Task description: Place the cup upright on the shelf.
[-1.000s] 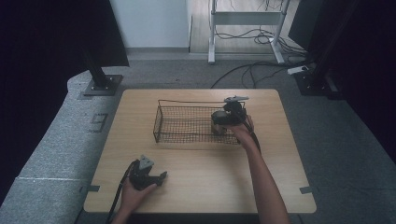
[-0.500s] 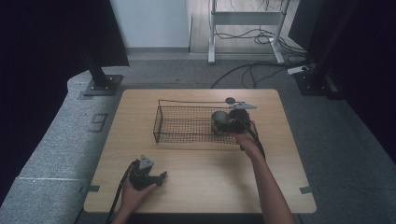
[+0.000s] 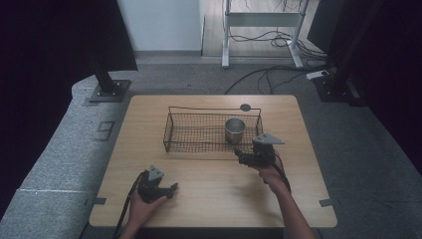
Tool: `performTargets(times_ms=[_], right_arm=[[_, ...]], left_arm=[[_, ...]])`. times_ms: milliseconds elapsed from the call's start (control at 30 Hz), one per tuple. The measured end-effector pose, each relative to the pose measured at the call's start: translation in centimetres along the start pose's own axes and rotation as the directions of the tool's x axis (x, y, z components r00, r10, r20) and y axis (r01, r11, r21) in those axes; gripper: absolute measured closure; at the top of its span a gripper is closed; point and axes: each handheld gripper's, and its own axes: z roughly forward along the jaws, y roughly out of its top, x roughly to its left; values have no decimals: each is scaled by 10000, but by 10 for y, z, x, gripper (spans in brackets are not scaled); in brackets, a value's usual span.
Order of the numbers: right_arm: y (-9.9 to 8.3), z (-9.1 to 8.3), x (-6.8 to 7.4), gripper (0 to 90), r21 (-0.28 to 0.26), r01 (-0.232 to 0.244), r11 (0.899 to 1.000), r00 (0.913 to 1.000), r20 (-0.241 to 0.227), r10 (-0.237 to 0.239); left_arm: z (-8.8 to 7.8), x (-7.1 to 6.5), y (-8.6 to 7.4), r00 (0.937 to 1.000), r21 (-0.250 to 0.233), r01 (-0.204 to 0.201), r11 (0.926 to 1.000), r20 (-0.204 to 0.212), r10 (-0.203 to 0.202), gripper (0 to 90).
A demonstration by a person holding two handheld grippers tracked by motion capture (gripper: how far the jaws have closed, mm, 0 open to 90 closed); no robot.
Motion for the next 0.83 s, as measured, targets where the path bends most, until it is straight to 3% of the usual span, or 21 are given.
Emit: performTargets(times_ms=[300, 533, 833], right_arm=[[-36, -20, 5, 186, -48, -233, 9997, 9990, -376, 231], [-61, -23, 4, 209, 70, -509, 9987, 9978, -412, 511], [-69, -16, 7, 203, 426, -192, 9989, 9991, -370, 208]], left_arm=[[0, 0, 0, 10000, 0, -5, 10000, 3, 5, 175], [0, 0, 0, 10000, 3, -6, 10000, -1, 6, 175], [0, 0, 0, 10000, 4, -6, 10000, 0, 6, 175]])
